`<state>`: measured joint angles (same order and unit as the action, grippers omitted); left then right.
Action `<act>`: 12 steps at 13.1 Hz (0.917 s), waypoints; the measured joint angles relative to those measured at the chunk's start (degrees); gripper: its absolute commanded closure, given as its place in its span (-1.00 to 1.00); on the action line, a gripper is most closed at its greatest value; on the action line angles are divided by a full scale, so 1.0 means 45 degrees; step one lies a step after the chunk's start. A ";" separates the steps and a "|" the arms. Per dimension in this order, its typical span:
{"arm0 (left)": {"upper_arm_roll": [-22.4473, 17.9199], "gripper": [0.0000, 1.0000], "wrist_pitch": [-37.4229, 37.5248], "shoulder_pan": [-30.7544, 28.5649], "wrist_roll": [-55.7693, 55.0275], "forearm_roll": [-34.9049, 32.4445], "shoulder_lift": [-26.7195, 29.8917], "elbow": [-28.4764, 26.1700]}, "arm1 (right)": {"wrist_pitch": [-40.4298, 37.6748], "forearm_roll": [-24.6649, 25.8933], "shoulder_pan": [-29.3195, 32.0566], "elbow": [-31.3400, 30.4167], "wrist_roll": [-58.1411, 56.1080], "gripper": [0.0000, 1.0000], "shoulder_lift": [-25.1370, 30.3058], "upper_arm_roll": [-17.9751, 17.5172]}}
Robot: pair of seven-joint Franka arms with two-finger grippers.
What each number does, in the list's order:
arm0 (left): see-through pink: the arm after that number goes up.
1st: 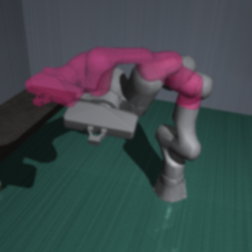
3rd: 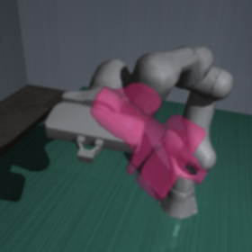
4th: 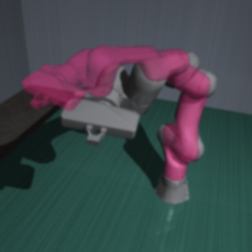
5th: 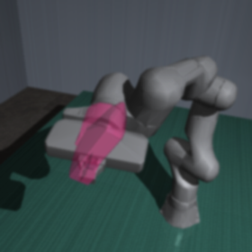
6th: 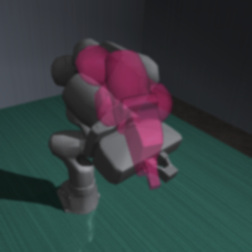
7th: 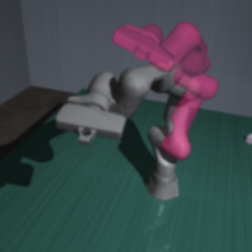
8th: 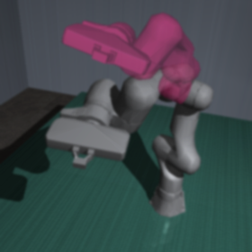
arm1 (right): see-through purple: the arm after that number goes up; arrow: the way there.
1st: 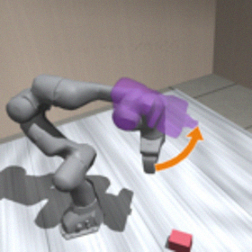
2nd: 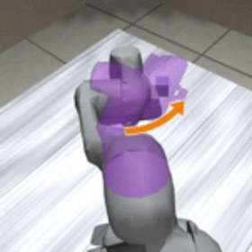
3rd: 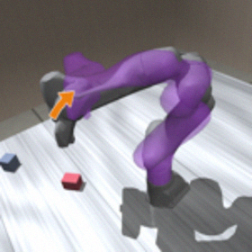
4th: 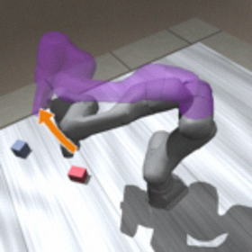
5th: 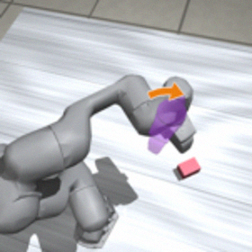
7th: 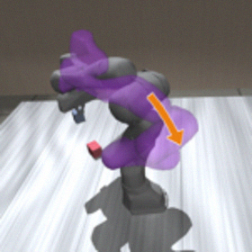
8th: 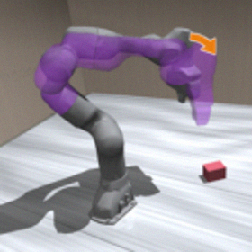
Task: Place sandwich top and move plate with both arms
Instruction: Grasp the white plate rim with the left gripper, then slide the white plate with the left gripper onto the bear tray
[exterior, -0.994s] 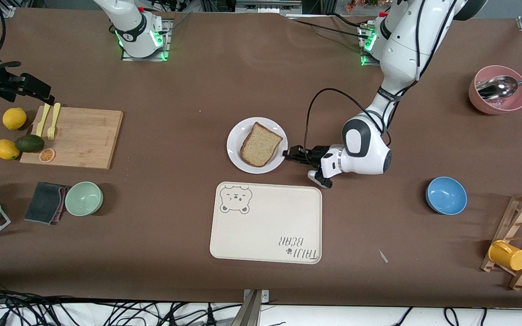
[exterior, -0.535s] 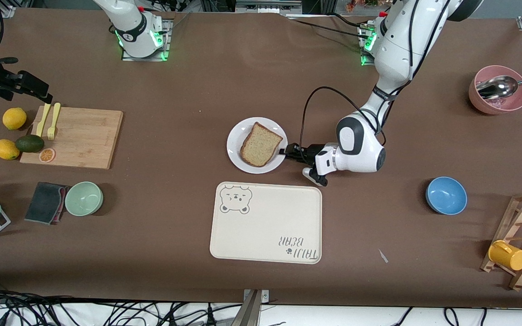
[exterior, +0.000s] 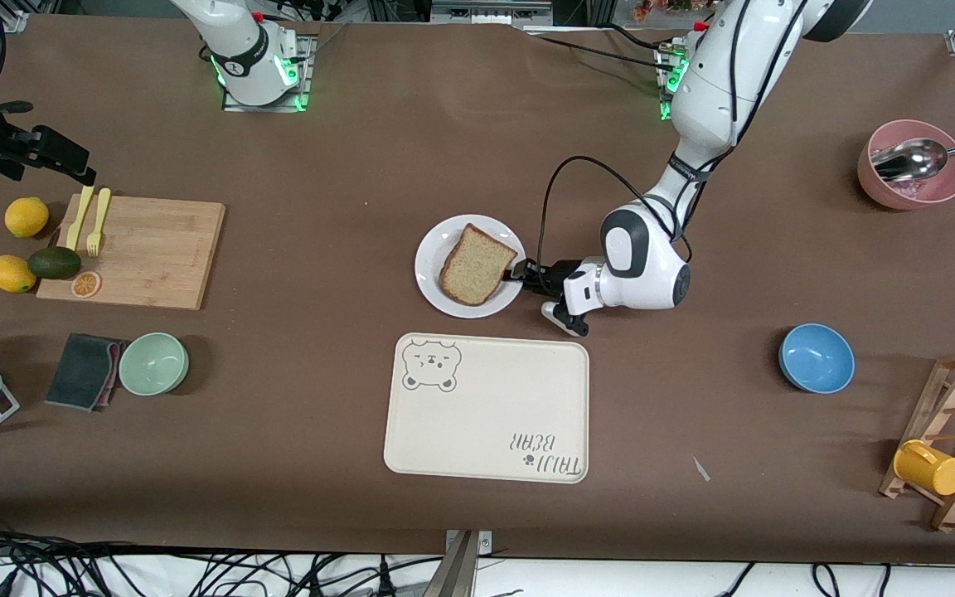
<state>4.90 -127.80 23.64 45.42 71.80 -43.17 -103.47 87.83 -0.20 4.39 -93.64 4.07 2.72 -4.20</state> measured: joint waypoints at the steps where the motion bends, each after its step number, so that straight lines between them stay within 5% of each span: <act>1: 0.0002 1.00 0.0045 -0.0011 0.0311 0.0095 -0.0002 0.0002 | 0.0147 0.0000 -0.0001 0.0001 0.0069 -1.00 0.0001 -0.0011; 12: -0.0057 1.00 0.0802 -0.1031 0.0799 0.0870 -0.0007 0.0262 | 0.0587 -0.0004 -0.0012 0.0000 0.1132 -1.00 0.0006 -0.0561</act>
<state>4.64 -124.20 19.00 49.02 75.72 -43.21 -102.29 90.47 -0.22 4.34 -93.64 9.17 2.75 -6.72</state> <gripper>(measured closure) 0.947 0.000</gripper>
